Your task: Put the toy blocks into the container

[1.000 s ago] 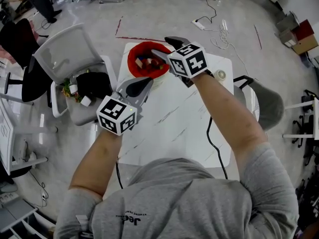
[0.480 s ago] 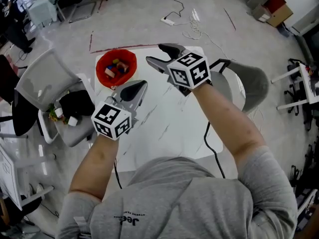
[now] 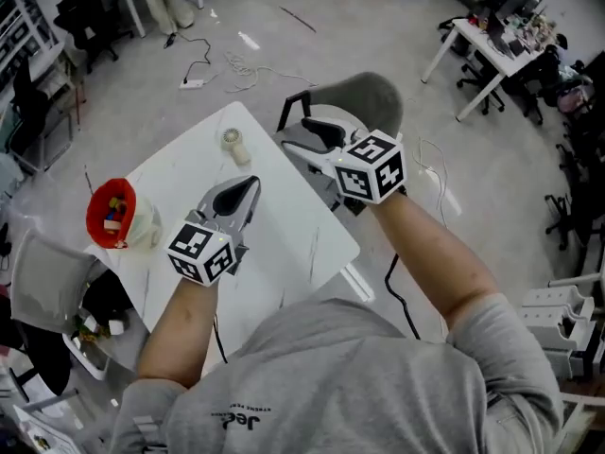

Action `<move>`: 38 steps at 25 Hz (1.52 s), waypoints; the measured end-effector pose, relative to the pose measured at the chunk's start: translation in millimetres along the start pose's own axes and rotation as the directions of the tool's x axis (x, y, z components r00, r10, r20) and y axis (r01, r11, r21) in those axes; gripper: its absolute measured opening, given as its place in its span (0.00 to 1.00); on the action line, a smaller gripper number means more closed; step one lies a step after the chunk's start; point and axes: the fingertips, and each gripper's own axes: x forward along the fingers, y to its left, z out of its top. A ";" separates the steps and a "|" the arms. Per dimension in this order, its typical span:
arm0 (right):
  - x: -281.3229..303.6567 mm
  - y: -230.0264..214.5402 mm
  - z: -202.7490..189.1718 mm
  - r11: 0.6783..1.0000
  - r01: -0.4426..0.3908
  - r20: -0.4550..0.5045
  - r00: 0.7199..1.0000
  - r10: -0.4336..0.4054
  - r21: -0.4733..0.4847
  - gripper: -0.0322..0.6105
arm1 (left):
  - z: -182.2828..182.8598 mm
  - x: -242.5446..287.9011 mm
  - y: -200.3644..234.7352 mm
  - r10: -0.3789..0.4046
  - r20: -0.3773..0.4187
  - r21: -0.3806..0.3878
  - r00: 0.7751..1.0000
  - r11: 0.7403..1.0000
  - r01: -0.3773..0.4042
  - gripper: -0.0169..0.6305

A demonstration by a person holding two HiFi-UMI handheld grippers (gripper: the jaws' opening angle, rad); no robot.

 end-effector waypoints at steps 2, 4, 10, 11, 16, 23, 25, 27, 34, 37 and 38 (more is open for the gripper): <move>-66.5 -32.4 -14.2 0.996 0.081 0.013 0.997 -0.082 0.030 0.45 | 0.2 35.2 -37.3 -0.060 -0.005 0.001 0.998 0.998 0.060 0.12; -130.3 -57.0 -31.3 0.987 0.151 0.019 0.988 -0.152 0.054 0.45 | -2.5 63.5 -74.1 -0.103 -0.013 -0.003 0.995 0.995 0.103 0.12; -304.5 -103.5 -85.3 0.944 0.312 0.017 0.949 -0.316 0.109 0.40 | -12.0 128.9 -186.9 -0.200 -0.030 0.004 0.979 0.980 0.200 0.12; -330.5 -108.4 -93.5 0.935 0.335 0.022 0.940 -0.340 0.119 0.37 | -14.1 137.1 -204.7 -0.210 -0.032 0.005 0.977 0.978 0.210 0.12; -438.5 -120.5 -130.7 0.890 0.432 0.050 0.895 -0.443 0.146 0.22 | -22.9 164.8 -280.5 -0.234 -0.045 0.002 0.971 0.972 0.235 0.12; -510.0 -116.5 -157.0 0.855 0.485 0.084 0.859 -0.505 0.184 0.05 | -24.1 177.9 -330.3 -0.251 -0.055 -0.019 0.966 0.968 0.250 0.12; -519.7 -112.6 -155.0 0.852 0.493 0.096 0.853 -0.513 0.173 0.05 | -24.5 179.1 -338.9 -0.272 -0.065 -0.011 0.960 0.962 0.272 0.12; -526.8 -109.0 -154.0 0.846 0.506 0.104 0.844 -0.525 0.168 0.05 | -23.8 178.6 -345.8 -0.294 -0.077 0.001 0.953 0.956 0.295 0.12; -538.8 -104.4 -157.6 0.824 0.529 0.103 0.826 -0.555 0.201 0.05 | -18.8 174.8 -350.0 -0.326 -0.080 0.017 0.942 0.945 0.328 0.12; -535.6 -104.2 -158.7 0.820 0.536 0.100 0.822 -0.561 0.198 0.05 | -19.3 173.6 -346.2 -0.326 -0.076 0.013 0.942 0.945 0.328 0.12; -534.8 -104.3 -159.0 0.820 0.538 0.097 0.821 -0.562 0.194 0.05 | -19.1 173.7 -346.0 -0.326 -0.074 0.011 0.943 0.945 0.328 0.12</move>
